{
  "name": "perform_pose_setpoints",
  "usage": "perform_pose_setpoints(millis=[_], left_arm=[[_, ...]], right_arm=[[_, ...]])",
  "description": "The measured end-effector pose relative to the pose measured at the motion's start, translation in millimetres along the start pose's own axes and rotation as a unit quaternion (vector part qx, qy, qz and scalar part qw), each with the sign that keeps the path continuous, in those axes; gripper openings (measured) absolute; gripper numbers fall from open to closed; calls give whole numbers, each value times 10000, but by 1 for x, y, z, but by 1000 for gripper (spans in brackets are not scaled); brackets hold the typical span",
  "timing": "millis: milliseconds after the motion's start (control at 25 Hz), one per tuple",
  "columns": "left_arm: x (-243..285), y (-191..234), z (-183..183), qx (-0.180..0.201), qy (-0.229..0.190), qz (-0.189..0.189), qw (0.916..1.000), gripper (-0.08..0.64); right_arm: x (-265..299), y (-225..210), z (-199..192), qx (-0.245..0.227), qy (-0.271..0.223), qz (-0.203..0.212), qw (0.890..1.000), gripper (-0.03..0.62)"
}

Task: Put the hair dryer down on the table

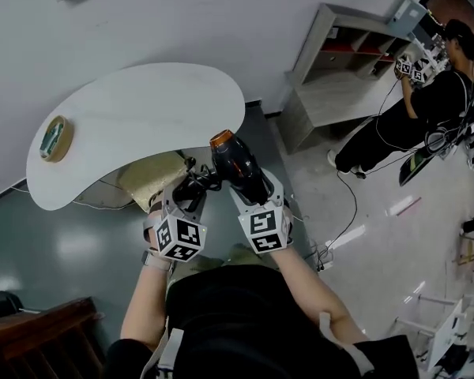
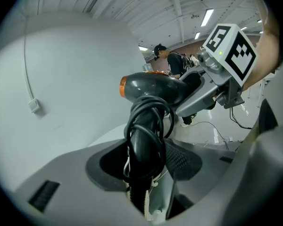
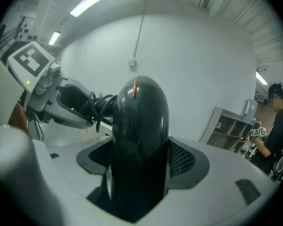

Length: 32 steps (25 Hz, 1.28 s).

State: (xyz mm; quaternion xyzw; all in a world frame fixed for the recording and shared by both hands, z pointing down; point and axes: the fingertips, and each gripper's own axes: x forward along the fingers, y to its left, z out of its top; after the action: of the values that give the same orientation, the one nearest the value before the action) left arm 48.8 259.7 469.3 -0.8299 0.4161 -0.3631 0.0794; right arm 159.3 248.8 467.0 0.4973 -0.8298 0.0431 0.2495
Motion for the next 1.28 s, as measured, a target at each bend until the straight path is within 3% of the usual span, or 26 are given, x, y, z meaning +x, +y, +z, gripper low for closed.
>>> perform_pose_setpoints(millis=[280,520,880,1280], left_arm=[[31,-21,5,-36,288,-151,9995,227],[73,-10,-5,-89,358,-424,9984,227],[131,50,-27,-259,424,-737,9960,229],[174,156,-62,-558,402,-800,9944,229]], right_arm=[[11,-25,-29,208,168,224,9994,350],[49,-40,-42,393,466,248,9978,350],[132,-49,-23,500,888,343,9942,350],[238,-36,37,347,1079,464,9925,350]])
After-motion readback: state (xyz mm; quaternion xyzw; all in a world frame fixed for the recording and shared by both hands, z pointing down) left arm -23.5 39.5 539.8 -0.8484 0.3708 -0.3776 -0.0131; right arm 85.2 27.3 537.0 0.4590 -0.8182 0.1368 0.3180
